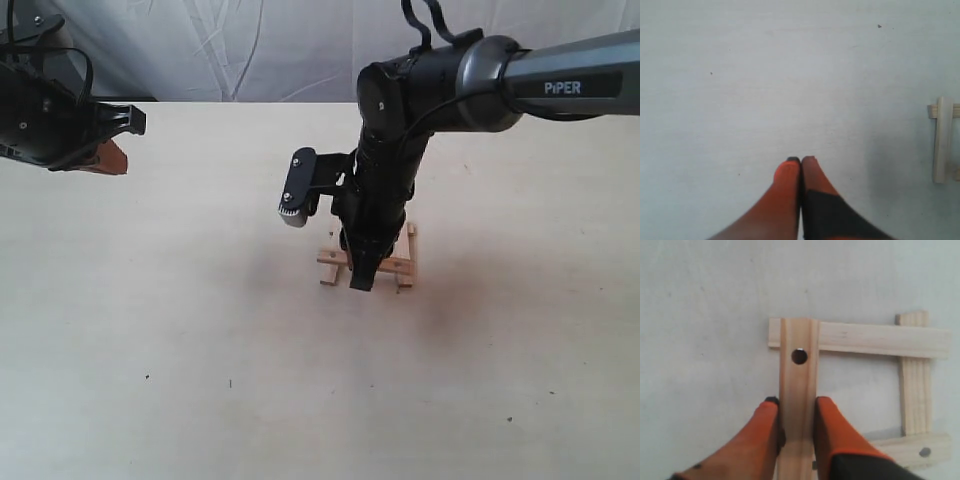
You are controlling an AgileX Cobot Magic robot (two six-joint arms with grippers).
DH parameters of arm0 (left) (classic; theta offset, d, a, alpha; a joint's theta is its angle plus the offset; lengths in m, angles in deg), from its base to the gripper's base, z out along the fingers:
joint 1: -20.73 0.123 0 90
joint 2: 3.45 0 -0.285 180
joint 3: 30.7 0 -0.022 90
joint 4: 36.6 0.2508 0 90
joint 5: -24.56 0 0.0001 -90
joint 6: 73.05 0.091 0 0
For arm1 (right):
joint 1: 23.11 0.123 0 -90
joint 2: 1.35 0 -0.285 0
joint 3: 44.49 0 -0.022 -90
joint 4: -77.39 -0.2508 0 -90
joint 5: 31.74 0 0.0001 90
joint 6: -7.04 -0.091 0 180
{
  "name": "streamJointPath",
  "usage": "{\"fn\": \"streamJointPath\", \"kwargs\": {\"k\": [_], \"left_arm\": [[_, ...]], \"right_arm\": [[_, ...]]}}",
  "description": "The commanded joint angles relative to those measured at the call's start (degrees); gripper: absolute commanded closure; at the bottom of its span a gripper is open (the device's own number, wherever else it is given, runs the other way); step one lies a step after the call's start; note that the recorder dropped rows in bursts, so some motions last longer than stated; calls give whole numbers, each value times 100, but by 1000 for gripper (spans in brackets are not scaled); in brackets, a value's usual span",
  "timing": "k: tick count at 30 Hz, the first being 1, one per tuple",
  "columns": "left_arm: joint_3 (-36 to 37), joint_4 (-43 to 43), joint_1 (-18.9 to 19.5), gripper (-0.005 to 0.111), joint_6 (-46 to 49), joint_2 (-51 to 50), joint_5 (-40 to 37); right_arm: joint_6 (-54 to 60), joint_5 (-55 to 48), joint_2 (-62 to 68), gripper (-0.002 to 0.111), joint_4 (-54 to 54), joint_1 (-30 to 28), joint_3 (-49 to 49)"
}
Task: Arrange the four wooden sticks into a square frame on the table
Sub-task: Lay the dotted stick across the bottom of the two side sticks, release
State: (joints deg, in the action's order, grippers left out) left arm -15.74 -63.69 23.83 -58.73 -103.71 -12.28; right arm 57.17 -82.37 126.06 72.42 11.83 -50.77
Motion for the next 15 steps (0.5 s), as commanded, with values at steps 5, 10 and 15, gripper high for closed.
{"fn": "streamJointPath", "kwargs": {"k": [5,10,15], "left_arm": [[12,-40,-38,107,2,57,85],[12,-40,-38,107,2,57,85],[12,-40,-38,107,2,57,85]], "right_arm": [[231,154,230,109,-49,-19,-25],[231,195,298,109,-49,-19,-25],[47,355,296,109,47,-19,-25]]}}
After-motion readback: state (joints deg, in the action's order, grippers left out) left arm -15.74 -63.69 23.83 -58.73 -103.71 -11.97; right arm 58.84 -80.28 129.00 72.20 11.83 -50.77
